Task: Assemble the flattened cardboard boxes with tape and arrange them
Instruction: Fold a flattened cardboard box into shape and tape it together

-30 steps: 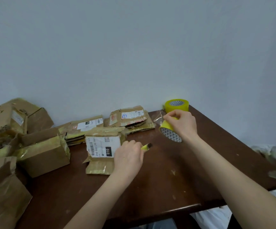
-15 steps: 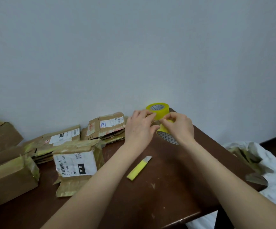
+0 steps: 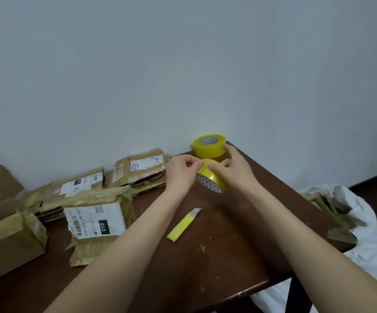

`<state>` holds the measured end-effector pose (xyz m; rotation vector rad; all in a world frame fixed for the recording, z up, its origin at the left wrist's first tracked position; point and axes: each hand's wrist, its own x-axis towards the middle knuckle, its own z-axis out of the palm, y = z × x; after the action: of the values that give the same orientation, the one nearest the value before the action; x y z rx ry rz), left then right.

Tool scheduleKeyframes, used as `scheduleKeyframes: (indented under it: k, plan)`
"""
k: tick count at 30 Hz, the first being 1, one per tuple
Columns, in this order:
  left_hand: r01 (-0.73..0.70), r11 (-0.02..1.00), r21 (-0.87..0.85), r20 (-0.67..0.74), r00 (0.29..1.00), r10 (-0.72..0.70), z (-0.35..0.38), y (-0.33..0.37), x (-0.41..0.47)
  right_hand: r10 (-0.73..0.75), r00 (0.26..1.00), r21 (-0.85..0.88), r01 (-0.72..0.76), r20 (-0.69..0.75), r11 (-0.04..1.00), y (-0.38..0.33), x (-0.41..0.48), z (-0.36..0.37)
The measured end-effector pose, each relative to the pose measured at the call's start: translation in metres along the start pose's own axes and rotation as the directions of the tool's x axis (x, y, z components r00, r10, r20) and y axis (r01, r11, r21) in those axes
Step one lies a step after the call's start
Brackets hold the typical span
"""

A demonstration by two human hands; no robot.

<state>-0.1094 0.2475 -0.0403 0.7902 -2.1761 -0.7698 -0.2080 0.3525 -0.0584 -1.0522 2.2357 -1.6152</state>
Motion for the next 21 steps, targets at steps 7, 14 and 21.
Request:
scheduleKeyframes:
  k: [7, 14, 21]
  plan:
    - [-0.217, 0.901, 0.375, 0.104, 0.976, 0.192, -0.02, -0.007, -0.002, -0.12, 0.991, -0.095, 0.125, 0.063, 0.988, -0.004, -0.007, 0.01]
    - [-0.162, 0.797, 0.582, 0.021, 0.983, 0.184, -0.102, -0.028, -0.007, -0.043, 0.995, -0.689, 0.091, 0.087, 0.719, 0.015, -0.019, 0.009]
    - [0.192, 0.849, 0.492, -0.215, 0.972, -0.095, -0.211, -0.108, -0.016, -0.271, 0.958, -0.413, 0.287, 0.098, 0.865, -0.06, -0.039, 0.084]
